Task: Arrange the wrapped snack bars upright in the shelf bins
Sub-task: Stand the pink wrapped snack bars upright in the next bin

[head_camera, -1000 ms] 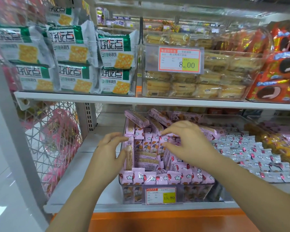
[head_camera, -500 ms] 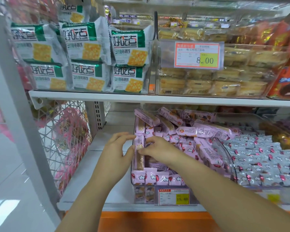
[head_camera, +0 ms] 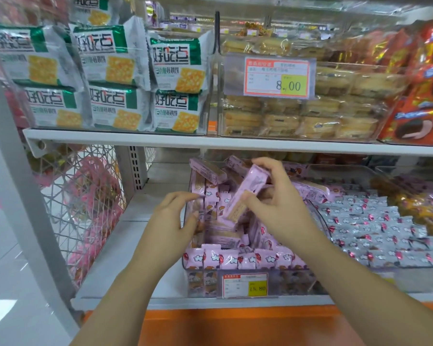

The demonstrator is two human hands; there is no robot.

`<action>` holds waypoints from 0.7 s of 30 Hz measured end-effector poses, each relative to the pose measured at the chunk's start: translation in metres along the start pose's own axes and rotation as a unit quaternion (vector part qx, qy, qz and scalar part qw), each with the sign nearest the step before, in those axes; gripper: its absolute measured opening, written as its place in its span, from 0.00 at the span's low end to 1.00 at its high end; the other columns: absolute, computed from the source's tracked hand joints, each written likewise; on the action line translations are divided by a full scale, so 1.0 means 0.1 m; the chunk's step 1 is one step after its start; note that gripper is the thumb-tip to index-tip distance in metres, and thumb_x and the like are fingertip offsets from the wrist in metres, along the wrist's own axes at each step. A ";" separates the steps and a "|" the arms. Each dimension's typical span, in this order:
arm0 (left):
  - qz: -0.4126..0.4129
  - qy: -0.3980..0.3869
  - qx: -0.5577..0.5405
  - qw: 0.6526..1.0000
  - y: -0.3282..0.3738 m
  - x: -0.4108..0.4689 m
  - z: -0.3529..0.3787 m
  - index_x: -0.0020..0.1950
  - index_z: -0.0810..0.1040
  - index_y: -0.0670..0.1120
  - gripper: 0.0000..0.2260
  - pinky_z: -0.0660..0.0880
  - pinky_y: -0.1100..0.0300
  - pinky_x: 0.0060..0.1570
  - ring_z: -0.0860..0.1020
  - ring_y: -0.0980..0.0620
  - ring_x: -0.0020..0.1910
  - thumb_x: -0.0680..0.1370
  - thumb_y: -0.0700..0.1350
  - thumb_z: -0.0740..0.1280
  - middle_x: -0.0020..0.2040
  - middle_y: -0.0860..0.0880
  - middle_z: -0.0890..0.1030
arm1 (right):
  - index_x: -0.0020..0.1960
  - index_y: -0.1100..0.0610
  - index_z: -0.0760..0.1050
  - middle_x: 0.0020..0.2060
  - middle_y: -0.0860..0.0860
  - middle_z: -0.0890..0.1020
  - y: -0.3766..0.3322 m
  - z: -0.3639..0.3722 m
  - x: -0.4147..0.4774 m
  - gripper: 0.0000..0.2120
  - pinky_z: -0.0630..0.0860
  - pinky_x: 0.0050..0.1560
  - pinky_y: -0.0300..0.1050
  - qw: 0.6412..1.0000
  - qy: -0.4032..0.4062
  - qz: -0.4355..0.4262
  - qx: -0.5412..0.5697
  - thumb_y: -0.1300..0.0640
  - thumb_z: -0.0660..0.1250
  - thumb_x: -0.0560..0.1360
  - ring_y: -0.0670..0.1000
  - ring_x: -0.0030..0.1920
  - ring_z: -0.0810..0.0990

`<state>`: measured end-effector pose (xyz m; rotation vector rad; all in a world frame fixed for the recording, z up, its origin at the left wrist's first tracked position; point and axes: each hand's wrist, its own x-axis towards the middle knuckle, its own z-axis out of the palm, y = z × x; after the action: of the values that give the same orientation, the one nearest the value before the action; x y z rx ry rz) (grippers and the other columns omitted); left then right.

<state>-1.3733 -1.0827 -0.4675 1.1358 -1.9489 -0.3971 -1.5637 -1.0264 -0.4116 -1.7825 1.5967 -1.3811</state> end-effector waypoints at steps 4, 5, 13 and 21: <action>0.007 -0.017 0.004 1.000 0.04 -0.01 0.03 0.63 0.75 0.50 0.16 0.57 0.82 0.50 0.70 0.61 0.55 0.77 0.38 0.65 0.60 0.58 0.71 | 0.50 0.43 0.66 0.41 0.44 0.75 0.08 -0.46 -0.28 0.21 0.73 0.38 0.35 0.985 0.145 -0.086 -0.036 0.66 0.70 0.71 0.44 0.39 0.76; 0.010 -0.020 0.005 1.000 0.04 -0.02 0.03 0.62 0.75 0.51 0.16 0.58 0.81 0.51 0.70 0.62 0.55 0.77 0.38 0.65 0.60 0.58 0.71 | 0.50 0.46 0.66 0.41 0.42 0.74 0.12 -0.56 -0.34 0.20 0.72 0.40 0.33 0.978 0.181 -0.090 -0.048 0.67 0.71 0.71 0.41 0.41 0.75; 0.049 -0.022 0.041 0.998 0.34 -0.02 0.15 0.61 0.77 0.48 0.13 0.64 0.64 0.61 0.71 0.53 0.61 0.78 0.40 0.64 0.60 0.54 0.74 | 0.51 0.52 0.68 0.44 0.48 0.74 0.50 -0.78 -0.61 0.18 0.71 0.43 0.44 0.953 0.230 -0.060 -0.186 0.65 0.73 0.69 0.49 0.43 0.73; 0.098 -0.182 -0.018 0.978 0.84 -0.03 0.66 0.70 0.68 0.55 0.18 0.55 0.72 0.61 0.64 0.58 0.69 0.80 0.47 0.62 0.70 0.57 0.67 | 0.57 0.54 0.77 0.53 0.44 0.77 0.81 -0.79 -0.71 0.14 0.68 0.55 0.38 0.958 0.045 -0.047 -0.279 0.51 0.70 0.73 0.45 0.54 0.75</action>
<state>-1.4720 -1.0427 -0.4576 0.8814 -2.3382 -0.5613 -1.6639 -0.9598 -0.4695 -2.1493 2.1320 -1.1311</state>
